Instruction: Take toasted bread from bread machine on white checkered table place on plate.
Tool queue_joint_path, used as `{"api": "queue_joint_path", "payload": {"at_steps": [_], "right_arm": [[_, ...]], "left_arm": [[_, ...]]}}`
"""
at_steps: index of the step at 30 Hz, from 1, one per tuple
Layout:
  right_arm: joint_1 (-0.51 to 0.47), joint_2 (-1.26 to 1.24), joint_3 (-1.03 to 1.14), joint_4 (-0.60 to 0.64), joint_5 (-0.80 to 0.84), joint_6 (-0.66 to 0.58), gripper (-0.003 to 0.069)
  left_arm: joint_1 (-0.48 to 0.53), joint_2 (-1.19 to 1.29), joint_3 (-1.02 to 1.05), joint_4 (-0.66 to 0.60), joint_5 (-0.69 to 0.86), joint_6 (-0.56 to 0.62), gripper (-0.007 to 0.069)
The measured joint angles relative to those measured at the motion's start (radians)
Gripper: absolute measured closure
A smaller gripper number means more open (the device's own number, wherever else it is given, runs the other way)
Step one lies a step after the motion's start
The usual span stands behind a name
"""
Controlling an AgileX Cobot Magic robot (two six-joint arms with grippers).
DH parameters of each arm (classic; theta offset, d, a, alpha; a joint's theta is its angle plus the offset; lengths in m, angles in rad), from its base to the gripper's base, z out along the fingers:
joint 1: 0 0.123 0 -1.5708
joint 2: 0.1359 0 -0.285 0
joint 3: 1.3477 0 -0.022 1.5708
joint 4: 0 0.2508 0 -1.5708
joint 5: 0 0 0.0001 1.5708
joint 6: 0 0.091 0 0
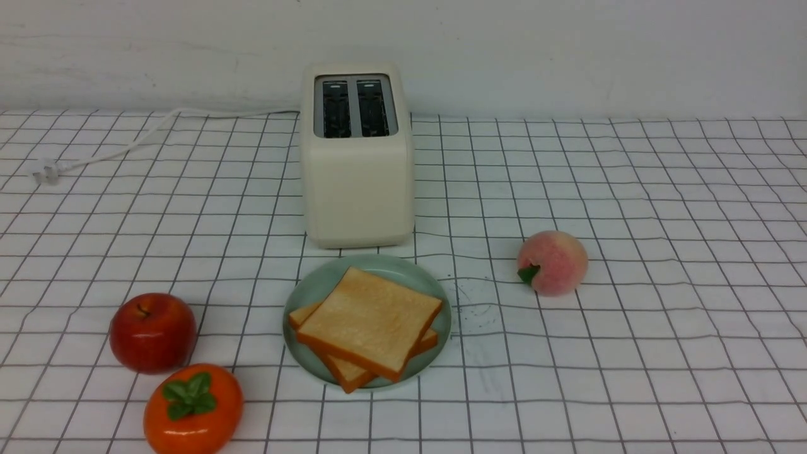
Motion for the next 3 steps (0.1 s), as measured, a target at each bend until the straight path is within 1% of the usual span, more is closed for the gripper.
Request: {"api": "queue_joint_path", "payload": {"at_steps": [3], "right_arm": [[0.000,0.000,0.000,0.000,0.000,0.000,0.0613]], "left_arm": [[0.000,0.000,0.000,0.000,0.000,0.000,0.0635]]}}
